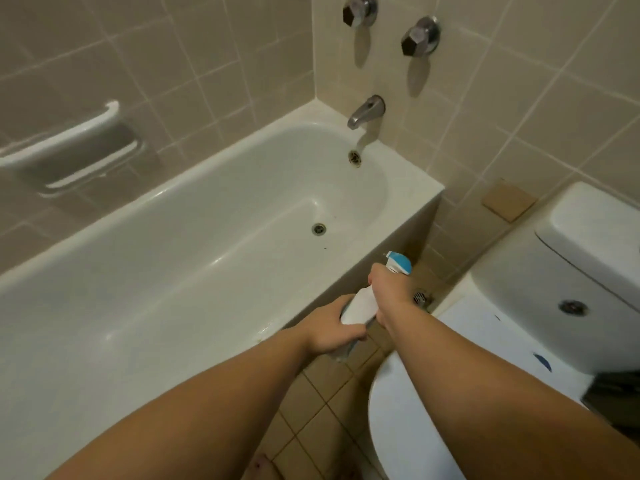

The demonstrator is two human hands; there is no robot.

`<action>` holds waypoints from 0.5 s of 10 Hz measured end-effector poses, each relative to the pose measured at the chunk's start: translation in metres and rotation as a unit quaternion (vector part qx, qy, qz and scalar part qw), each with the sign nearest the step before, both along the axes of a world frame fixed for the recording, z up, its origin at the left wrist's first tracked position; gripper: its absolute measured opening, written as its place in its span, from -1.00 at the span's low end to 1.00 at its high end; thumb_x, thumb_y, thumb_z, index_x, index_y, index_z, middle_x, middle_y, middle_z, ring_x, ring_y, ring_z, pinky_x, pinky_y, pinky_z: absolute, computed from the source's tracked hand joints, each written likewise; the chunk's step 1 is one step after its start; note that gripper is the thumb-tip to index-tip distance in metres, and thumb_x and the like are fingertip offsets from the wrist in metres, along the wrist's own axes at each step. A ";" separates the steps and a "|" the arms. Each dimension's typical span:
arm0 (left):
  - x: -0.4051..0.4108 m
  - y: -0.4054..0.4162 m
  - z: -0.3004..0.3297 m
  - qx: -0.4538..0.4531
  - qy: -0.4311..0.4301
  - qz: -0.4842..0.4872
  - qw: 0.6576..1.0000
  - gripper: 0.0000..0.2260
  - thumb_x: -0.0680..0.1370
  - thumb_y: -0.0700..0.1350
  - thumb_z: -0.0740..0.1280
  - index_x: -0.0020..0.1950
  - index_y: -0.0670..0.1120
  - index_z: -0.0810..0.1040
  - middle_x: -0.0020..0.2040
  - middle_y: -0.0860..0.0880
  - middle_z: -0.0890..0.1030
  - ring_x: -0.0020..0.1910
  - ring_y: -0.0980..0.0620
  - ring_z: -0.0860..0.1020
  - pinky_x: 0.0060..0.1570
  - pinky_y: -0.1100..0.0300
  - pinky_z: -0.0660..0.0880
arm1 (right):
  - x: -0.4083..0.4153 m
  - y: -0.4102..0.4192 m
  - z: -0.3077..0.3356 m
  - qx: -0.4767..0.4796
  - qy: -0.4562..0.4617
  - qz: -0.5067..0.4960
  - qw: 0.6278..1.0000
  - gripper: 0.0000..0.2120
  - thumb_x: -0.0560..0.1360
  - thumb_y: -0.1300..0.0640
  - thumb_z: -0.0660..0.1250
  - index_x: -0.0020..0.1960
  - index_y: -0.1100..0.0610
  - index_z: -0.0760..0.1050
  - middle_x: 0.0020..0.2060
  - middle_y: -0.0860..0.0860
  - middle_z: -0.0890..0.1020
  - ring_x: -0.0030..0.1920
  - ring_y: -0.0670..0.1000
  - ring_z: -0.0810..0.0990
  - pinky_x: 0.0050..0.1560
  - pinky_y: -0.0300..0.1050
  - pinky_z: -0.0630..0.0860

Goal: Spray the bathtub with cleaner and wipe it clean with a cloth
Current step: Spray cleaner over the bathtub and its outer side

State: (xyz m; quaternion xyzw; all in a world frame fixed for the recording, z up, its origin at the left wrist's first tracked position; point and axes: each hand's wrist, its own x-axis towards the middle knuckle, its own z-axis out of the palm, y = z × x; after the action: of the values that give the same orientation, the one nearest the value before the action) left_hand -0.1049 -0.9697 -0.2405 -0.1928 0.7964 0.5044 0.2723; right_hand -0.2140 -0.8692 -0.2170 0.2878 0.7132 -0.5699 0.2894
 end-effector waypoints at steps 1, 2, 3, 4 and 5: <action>-0.017 -0.007 -0.006 0.003 0.010 -0.012 1.000 -0.33 0.48 0.14 0.44 0.53 0.26 0.23 0.26 0.10 0.49 0.22 0.05 0.50 0.07 0.20 0.49 | -0.015 -0.007 -0.006 0.008 0.033 -0.018 0.999 -0.80 0.49 0.14 0.37 0.06 0.20 0.46 -0.08 0.14 0.57 -0.19 0.09 0.54 -0.09 0.10 0.57; -0.032 -0.020 -0.009 -0.003 0.023 -0.034 0.999 -0.30 0.46 0.16 0.42 0.56 0.24 0.21 0.29 0.07 0.48 0.21 0.04 0.48 0.11 0.17 0.47 | -0.022 -0.018 -0.008 0.020 0.050 -0.041 0.998 -0.77 0.49 0.12 0.38 0.08 0.19 0.47 -0.08 0.14 0.55 -0.14 0.12 0.54 0.09 0.17 0.60; -0.043 -0.038 -0.012 -0.001 0.027 -0.054 0.998 -0.24 0.37 0.22 0.39 0.54 0.28 0.21 0.34 0.04 0.50 0.24 0.01 0.49 0.22 0.07 0.53 | -0.031 -0.030 -0.012 0.032 0.055 -0.059 0.996 -0.66 0.52 0.12 0.38 0.21 0.28 0.51 -0.07 0.15 0.55 -0.12 0.12 0.53 0.15 0.19 0.59; -0.051 -0.065 -0.017 0.010 0.035 -0.061 0.997 -0.28 0.44 0.17 0.41 0.56 0.25 0.21 0.35 0.05 0.49 0.23 0.02 0.47 0.14 0.14 0.47 | -0.039 -0.057 -0.019 0.049 0.060 -0.064 0.995 -0.67 0.53 0.10 0.40 0.21 0.28 0.51 -0.10 0.12 0.56 -0.11 0.11 0.55 0.17 0.22 0.60; -0.058 -0.100 -0.032 0.011 0.047 -0.063 0.997 -0.28 0.47 0.16 0.40 0.58 0.24 0.19 0.30 0.09 0.47 0.21 0.02 0.48 0.06 0.17 0.43 | -0.042 -0.089 -0.023 0.064 0.060 -0.074 0.993 -0.66 0.50 0.09 0.45 0.21 0.17 0.46 -0.07 0.09 0.61 -0.15 0.05 0.59 0.03 0.07 0.64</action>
State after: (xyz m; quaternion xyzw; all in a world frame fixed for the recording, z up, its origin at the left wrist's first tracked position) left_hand -0.1628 -1.0695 -0.2721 -0.1156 0.8136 0.5031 0.2677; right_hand -0.2560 -0.9580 -0.2398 0.3232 0.7408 -0.5594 0.1838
